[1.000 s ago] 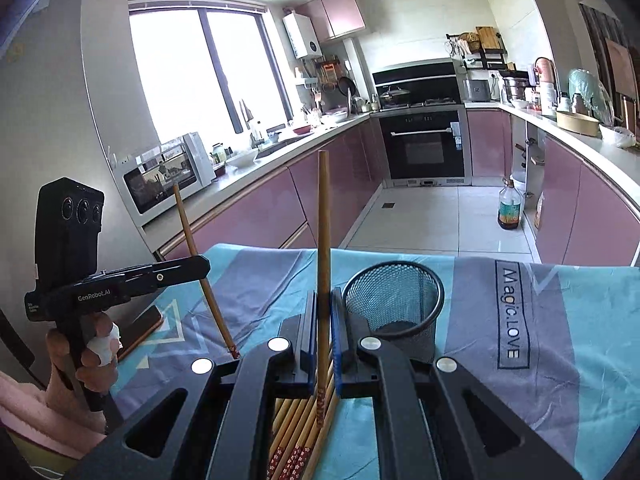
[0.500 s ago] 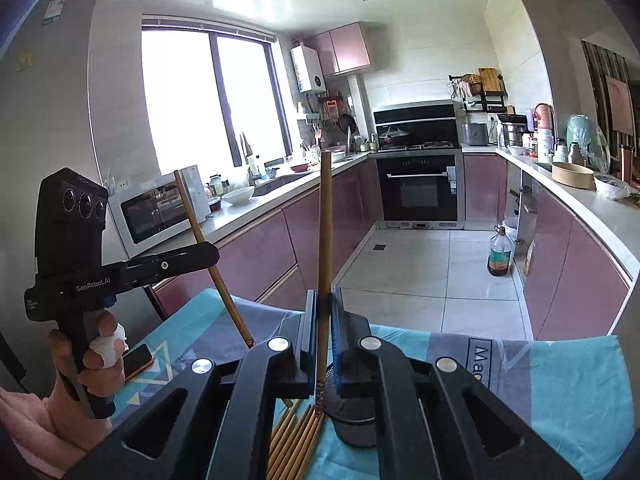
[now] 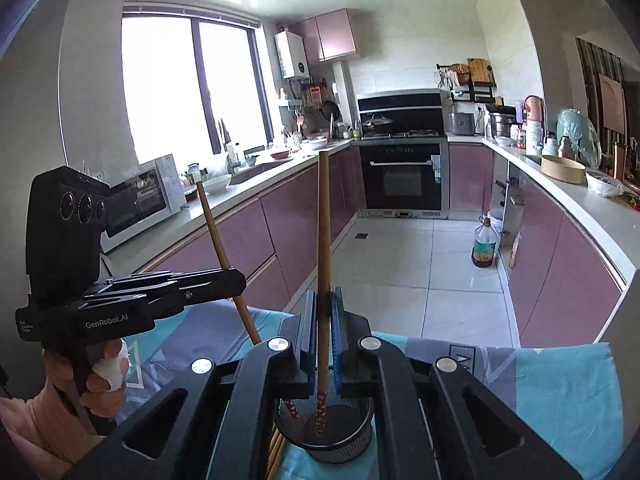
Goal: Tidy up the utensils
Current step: 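Lower the left chopstick into the mesh cup and open while the right gripper releases its own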
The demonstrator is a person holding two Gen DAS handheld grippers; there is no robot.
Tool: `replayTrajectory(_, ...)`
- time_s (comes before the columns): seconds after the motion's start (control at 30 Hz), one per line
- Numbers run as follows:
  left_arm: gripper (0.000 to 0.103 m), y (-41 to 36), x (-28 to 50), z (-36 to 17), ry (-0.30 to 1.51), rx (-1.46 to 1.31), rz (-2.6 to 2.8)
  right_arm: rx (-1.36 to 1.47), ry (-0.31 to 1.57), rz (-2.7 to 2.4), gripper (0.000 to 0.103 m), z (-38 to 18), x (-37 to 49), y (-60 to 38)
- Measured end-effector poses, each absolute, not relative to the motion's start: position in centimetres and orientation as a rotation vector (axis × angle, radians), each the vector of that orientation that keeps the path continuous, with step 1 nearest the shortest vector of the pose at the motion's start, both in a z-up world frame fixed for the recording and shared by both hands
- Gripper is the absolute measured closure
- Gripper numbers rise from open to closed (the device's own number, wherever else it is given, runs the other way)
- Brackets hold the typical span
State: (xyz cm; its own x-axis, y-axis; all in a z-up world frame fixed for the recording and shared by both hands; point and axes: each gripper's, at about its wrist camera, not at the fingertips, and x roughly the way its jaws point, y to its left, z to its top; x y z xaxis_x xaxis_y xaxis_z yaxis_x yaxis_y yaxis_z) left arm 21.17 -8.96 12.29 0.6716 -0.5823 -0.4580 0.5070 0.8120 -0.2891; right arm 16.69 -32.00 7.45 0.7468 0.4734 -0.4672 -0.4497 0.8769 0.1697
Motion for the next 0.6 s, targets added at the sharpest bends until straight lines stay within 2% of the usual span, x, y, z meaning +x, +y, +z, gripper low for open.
replayTrajectory(0.3, 0.096, -11.6, 24.2, 6.9, 0.684, -0.074, -0.623, 0.018, 0.702, 0.495, 0.098, 3.5, 19.6, -30.6)
replayTrajectory(0.6, 0.095, -12.2, 27.1, 4.5, 0.713, -0.061, -0.597, 0.028, 0.730, 0.474, 0.095, 2.8, 21.0, -30.3)
